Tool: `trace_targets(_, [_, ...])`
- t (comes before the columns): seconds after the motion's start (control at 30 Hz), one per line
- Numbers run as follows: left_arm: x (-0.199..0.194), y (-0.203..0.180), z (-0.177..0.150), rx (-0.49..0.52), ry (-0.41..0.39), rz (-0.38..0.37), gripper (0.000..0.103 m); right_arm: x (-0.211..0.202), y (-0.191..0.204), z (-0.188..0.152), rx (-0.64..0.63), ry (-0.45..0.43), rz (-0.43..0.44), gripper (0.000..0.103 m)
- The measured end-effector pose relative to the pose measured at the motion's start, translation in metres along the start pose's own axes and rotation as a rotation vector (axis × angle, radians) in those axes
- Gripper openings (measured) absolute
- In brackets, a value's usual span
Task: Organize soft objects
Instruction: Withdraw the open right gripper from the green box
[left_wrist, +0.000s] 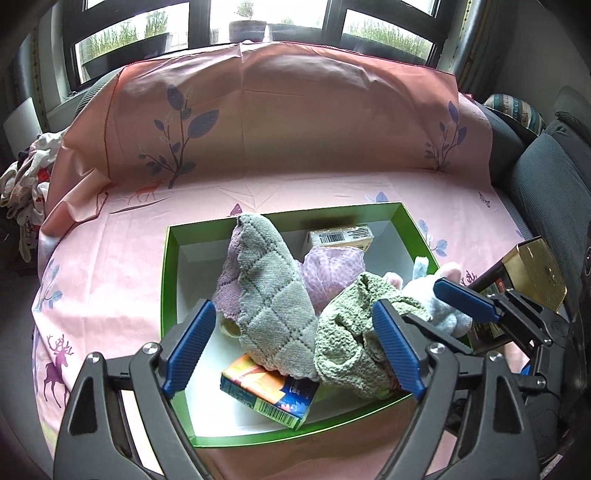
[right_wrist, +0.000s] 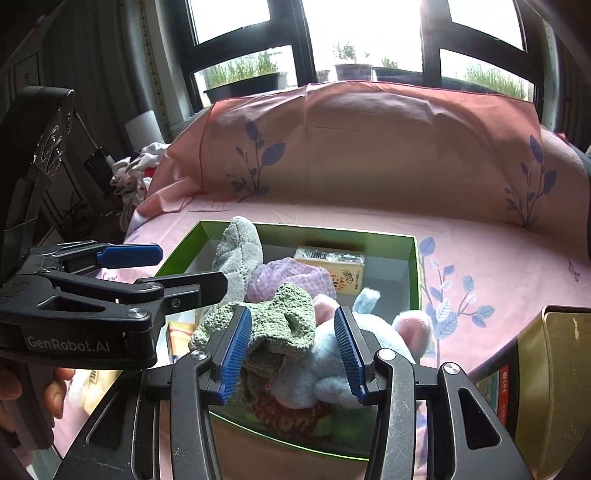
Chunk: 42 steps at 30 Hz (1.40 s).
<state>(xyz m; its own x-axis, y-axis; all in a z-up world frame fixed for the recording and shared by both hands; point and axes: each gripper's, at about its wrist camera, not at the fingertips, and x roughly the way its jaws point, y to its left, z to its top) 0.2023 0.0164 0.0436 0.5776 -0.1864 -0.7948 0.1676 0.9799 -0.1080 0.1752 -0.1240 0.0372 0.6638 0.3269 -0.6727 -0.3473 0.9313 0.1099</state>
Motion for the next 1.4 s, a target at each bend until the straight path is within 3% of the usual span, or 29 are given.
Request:
trace_targets(0.03, [-0.003, 0.001, -0.002, 0.0, -0.003, 0.009, 0.087, -0.003, 0.0, -0.001, -0.001, 0.0, -0.009, 0.048])
trace_targets(0.07, [-0.005, 0.001, -0.004, 0.001, -0.004, 0.017, 0.087, -0.005, 0.0, -0.001, -0.001, -0.001, -0.02, 0.056])
trace_targets(0.1, [-0.008, 0.001, -0.006, 0.003, -0.004, 0.025, 0.089, -0.008, 0.0, -0.002, 0.002, -0.006, -0.031, 0.071])
trace_targets(0.13, [-0.01, 0.001, -0.007, 0.004, -0.007, 0.034, 0.091, -0.011, 0.0, -0.003, 0.006, -0.014, -0.037, 0.077])
trace_targets(0.17, [-0.013, 0.001, -0.01, 0.005, -0.011, 0.041, 0.102, -0.016, 0.0, -0.004, 0.013, -0.026, -0.036, 0.081])
trace_targets(0.73, [-0.055, 0.001, -0.036, -0.041, -0.035, 0.075, 0.102, -0.051, 0.007, -0.016, 0.032, 0.005, -0.072, 0.082])
trace_targets(1.07, [-0.067, 0.001, -0.052, -0.104, 0.049, 0.096, 0.102, -0.066, 0.007, -0.026, 0.064, 0.05, -0.103, 0.082])
trace_targets(1.27, [-0.072, -0.003, -0.058, -0.083, 0.1, 0.185, 0.102, -0.079, 0.009, -0.027, 0.056, 0.045, -0.119, 0.082])
trace_targets(1.4, [-0.078, -0.005, -0.063, -0.093, 0.104, 0.162, 0.102, -0.086, 0.01, -0.028, 0.056, 0.042, -0.121, 0.082])
